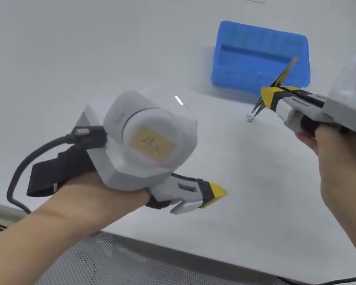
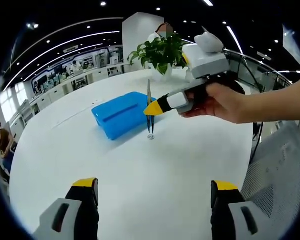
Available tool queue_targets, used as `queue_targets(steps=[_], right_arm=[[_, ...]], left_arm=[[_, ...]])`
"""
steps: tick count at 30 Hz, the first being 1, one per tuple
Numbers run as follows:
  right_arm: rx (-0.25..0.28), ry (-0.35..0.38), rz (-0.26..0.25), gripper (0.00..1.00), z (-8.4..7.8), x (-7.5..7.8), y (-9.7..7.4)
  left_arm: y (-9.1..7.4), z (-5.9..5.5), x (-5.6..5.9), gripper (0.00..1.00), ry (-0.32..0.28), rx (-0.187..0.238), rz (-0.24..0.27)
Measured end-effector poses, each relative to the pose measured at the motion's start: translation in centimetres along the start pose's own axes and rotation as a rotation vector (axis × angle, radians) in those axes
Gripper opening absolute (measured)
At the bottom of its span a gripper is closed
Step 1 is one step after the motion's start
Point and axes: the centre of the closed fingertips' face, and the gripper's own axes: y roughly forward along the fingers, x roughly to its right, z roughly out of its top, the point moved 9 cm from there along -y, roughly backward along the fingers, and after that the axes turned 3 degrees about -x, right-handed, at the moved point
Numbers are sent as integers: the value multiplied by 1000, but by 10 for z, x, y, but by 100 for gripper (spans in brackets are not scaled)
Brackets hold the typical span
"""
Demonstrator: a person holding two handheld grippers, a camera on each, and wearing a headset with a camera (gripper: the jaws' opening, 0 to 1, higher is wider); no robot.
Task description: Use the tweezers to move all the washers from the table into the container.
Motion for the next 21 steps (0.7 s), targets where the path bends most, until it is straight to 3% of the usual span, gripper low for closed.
queue_targets(steps=[6,12,21], right_arm=[[11,30,3,2,2,0,0],[-7,16,3,2,-2,-3,4],[5,14,-2,2,-5,-8,5]], left_arm=[[1,0,0,95,3,-2,1],[2,0,1,95,3,-2,-2],[1,-2,0,95,3,-11,1]])
